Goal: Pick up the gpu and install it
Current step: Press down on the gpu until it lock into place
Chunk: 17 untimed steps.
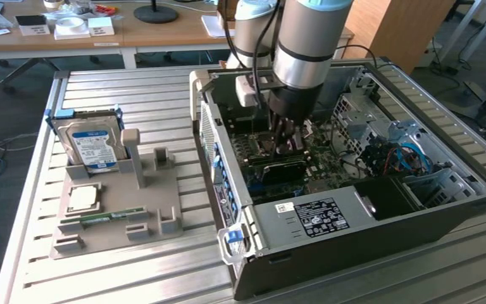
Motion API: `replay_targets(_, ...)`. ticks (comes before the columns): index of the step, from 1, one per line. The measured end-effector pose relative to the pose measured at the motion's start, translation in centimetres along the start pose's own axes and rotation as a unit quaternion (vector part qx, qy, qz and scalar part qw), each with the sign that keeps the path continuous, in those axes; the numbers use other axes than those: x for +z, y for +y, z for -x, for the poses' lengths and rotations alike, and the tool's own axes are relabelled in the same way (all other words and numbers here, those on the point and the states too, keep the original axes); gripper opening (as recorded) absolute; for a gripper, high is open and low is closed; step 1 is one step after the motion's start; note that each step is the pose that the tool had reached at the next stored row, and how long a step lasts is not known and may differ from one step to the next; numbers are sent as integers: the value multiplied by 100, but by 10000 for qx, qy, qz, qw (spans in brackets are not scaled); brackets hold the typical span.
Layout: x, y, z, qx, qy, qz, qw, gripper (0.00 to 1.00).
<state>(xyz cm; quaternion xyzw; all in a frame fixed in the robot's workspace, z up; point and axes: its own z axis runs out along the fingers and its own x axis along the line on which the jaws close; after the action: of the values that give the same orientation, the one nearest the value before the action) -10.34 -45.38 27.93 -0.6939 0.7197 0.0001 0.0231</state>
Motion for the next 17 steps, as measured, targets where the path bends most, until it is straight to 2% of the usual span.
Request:
replay_targets(12, -425, -14, 14, -1, 4, -11, 10000, 11)
replay_targets(17, -551, -18, 18, -1, 3, -17, 10000, 11)
